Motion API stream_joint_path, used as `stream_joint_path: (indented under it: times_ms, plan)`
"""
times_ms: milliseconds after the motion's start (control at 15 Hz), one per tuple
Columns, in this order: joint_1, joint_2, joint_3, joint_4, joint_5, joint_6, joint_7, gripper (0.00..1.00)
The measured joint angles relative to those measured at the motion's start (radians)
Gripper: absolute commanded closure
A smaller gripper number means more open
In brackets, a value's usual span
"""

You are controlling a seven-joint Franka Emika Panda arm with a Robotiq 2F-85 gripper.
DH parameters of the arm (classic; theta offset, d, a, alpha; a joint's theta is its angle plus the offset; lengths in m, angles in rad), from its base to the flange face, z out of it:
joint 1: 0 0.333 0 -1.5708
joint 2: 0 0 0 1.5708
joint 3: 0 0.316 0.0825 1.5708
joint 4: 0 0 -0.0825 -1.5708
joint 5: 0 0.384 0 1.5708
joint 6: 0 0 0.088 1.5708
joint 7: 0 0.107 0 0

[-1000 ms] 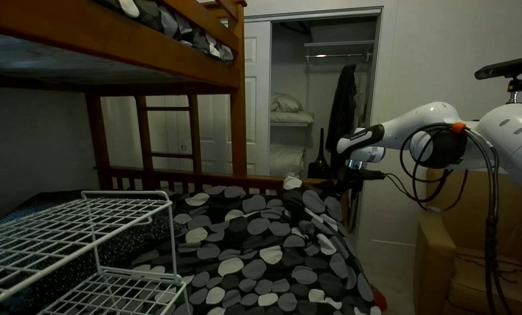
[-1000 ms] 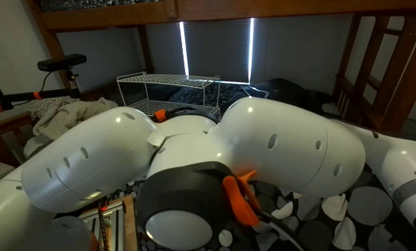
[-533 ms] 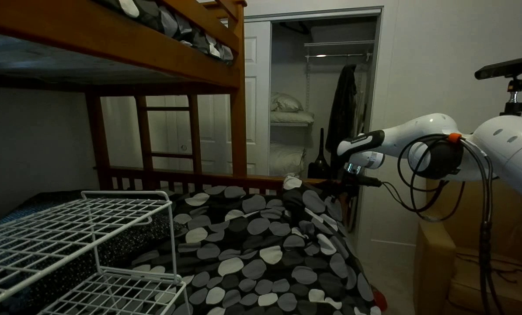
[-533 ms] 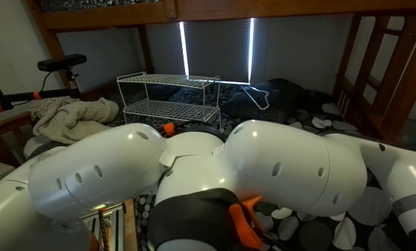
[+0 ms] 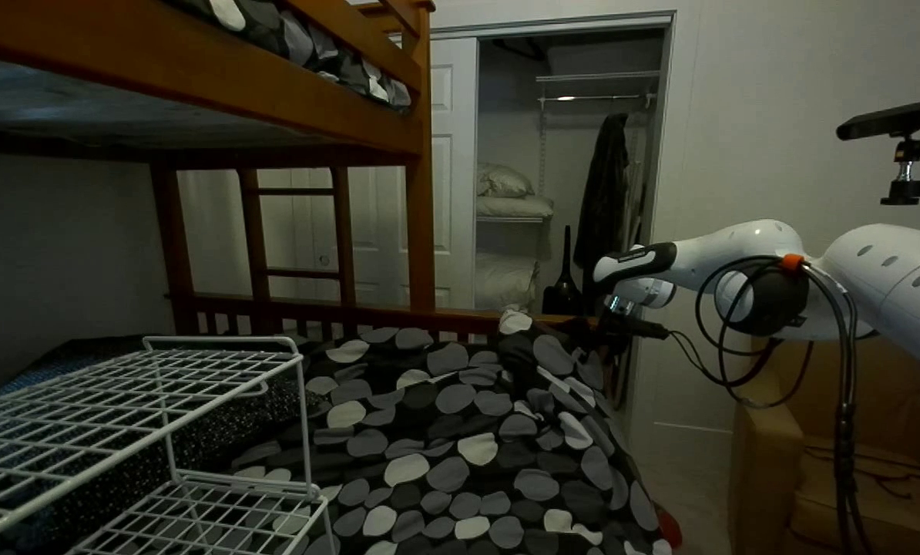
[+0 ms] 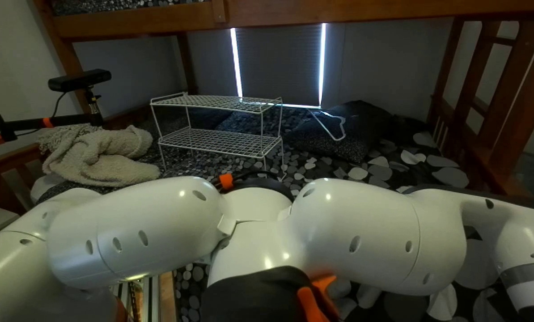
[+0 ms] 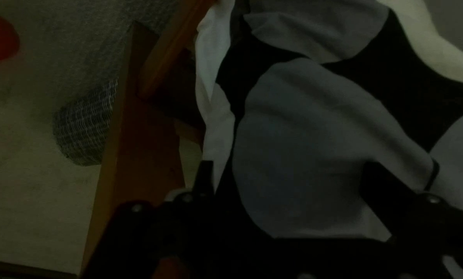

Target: Pick up the bottom right corner of the black comforter and unfold it diagonally, pick up the lint roller and put it on top of the black comforter

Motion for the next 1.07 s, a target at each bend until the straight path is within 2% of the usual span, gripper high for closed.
stream_joint_path:
  times_ms: [267,600,1067]
  plan:
    - [0.000,0.033,0.012,0.042,0.001,-0.001,0.000,0.66]
    - [-0.001,0.057,0.025,0.077,0.001,-0.001,0.001,1.00]
    - [0.005,0.056,0.034,0.110,-0.002,-0.060,0.026,0.99]
